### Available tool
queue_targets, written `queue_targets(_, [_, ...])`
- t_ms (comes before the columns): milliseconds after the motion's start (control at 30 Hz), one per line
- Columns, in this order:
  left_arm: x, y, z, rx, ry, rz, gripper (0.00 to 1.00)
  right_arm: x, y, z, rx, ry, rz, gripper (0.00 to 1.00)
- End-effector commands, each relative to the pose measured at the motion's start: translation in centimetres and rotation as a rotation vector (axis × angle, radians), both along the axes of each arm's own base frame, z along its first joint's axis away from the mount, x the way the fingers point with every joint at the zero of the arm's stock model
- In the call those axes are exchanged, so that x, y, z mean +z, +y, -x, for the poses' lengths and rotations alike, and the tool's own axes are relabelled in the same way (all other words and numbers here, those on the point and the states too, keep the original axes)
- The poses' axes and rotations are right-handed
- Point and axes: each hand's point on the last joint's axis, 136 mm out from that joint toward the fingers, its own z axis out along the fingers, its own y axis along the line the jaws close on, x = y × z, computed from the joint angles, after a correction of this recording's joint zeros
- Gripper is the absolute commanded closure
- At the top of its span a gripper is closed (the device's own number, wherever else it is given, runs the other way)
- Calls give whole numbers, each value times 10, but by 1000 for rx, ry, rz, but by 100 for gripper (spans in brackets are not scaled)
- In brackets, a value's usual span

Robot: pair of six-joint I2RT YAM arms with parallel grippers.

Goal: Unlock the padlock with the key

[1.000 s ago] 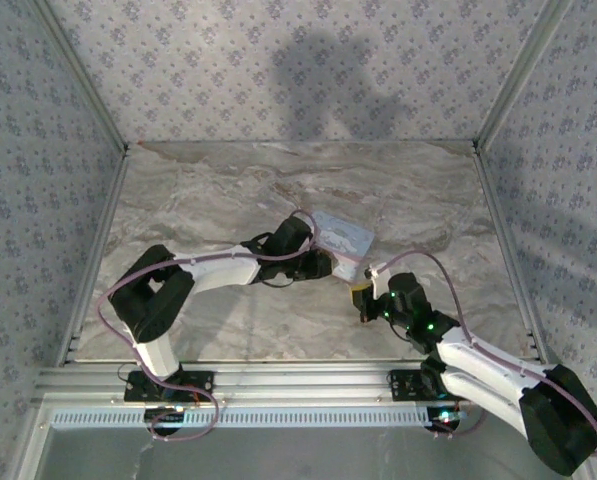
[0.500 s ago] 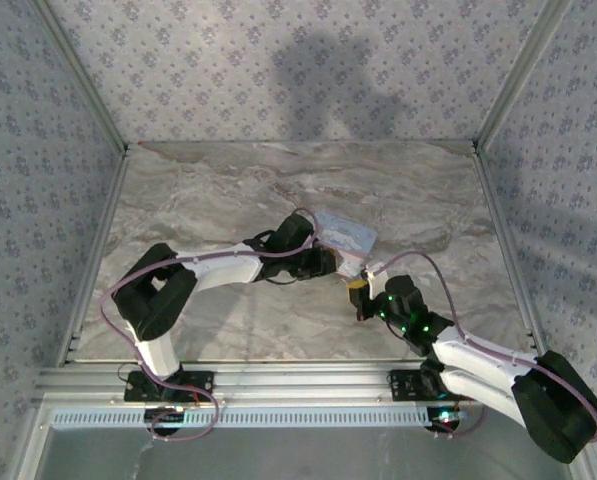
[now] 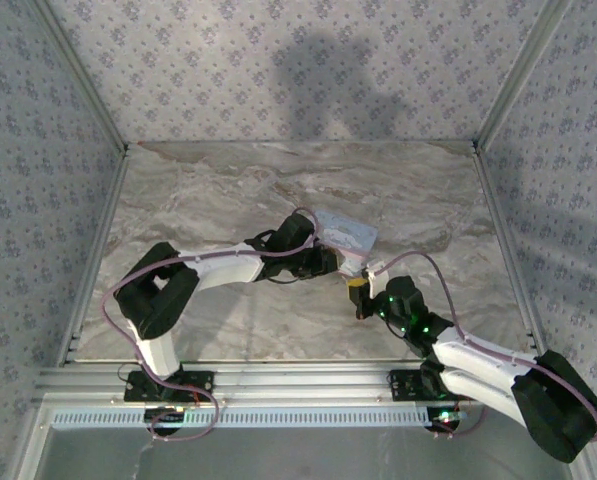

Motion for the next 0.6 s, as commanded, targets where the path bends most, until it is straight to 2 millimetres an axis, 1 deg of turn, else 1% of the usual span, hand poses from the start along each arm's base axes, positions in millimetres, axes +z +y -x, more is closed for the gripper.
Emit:
queue_targets(0, [23,-18,-4,-22,-26,80,77,2,1,-4,-2,-31,16,100])
queue_targets(167, [26,-18,-4,-23,-26,89,77,-4,4,-5,2,-17,27,100])
queue_targets(367, [26,-17,-3,-21,-21,90,77,0,9,-11,5,-31,20,100])
queue_targets(567, [27,-17,-3,-20,-23,91,77,-1,13,-14,5,-30,11,100])
